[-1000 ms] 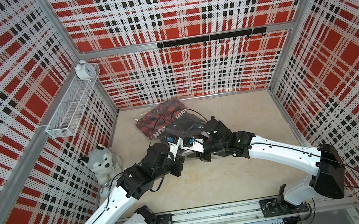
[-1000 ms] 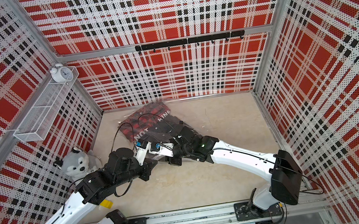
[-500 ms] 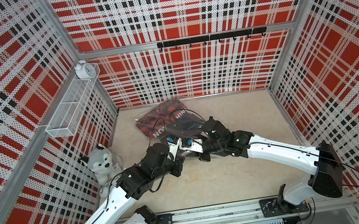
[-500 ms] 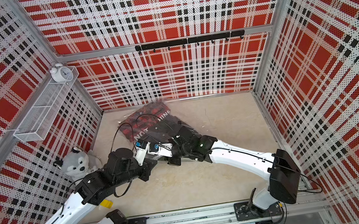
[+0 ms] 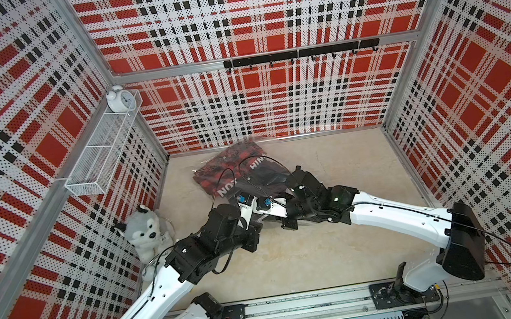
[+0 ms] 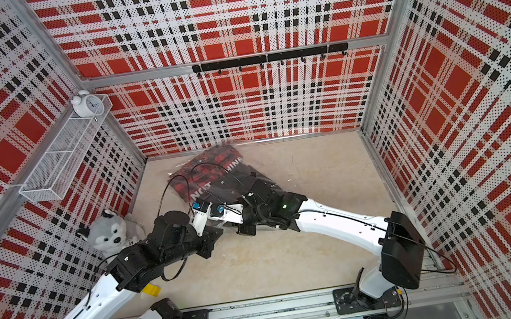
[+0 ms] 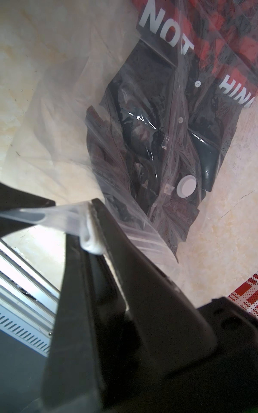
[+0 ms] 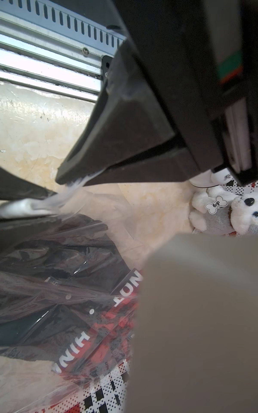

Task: Place the folded shirt into the vacuum bag
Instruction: Close the vacuum bag at the center of the board.

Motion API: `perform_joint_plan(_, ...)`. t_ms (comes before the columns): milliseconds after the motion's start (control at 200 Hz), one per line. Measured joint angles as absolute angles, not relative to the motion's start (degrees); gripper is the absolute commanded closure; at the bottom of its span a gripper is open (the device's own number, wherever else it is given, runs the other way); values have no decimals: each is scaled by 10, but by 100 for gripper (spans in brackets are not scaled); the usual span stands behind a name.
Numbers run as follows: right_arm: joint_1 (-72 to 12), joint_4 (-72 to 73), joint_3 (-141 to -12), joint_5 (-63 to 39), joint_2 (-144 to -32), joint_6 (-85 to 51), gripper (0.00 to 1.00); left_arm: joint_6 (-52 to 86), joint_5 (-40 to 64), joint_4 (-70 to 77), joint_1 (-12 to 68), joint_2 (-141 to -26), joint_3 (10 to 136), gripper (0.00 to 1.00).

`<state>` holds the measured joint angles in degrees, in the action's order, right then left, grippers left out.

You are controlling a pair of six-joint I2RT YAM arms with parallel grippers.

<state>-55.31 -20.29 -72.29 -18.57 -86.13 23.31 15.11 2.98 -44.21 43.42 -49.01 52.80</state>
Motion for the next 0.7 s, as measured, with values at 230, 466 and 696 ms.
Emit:
perform_joint_plan(230, -554, -203, -722, -186, -862, 222, 100, 164, 10, -438, 431, -488, 530, 38)
perform_joint_plan(466, -533, -165, -689, -192, -860, 162, 100, 270, -91, -359, 431, -395, 489, 2)
perform_joint_plan(696, -500, -147, -663, -206, -859, 123, 100, 332, -127, -189, 430, -290, 338, 2)
